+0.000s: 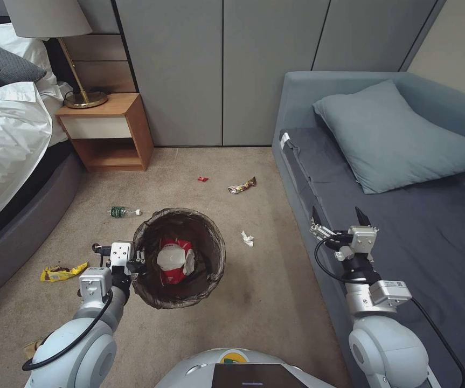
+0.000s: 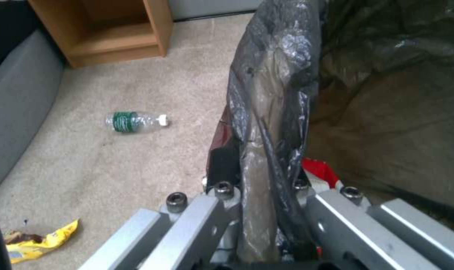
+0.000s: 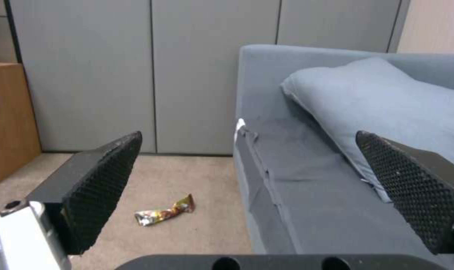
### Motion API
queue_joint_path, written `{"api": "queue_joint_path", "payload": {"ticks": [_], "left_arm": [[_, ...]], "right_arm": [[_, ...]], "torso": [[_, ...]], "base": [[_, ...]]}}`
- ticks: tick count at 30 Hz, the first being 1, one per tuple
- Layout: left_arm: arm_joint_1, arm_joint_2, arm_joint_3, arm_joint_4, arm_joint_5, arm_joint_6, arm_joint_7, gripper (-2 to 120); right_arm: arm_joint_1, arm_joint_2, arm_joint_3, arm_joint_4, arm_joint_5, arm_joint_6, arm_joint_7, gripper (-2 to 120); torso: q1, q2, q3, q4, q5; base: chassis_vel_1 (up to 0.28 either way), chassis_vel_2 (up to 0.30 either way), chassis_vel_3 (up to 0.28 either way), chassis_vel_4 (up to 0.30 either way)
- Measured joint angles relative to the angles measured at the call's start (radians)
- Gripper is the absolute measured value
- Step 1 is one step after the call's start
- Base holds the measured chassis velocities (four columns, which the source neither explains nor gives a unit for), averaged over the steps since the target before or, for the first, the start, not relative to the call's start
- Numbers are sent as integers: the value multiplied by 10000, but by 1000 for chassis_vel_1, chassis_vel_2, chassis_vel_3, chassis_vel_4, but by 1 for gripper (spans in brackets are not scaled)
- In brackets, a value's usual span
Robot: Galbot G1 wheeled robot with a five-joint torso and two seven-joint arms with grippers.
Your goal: Pick up the trash bin, then pick up the garbage from the floor and place it into the trash bin.
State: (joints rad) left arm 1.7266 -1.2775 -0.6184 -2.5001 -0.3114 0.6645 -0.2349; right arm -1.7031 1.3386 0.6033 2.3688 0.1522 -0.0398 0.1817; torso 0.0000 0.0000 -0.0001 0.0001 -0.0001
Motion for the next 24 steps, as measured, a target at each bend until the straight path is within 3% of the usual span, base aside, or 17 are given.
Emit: {"api": "queue_joint_path", "payload": {"ticks": [24], "left_arm": [[-42,-86,15,1,229,-49,9,3]], "right_arm": [[-170,120,-139,259,-6,-396,310,100]], "torso": [[0,0,0,-1,1]], "base": [[0,0,0,0]]}}
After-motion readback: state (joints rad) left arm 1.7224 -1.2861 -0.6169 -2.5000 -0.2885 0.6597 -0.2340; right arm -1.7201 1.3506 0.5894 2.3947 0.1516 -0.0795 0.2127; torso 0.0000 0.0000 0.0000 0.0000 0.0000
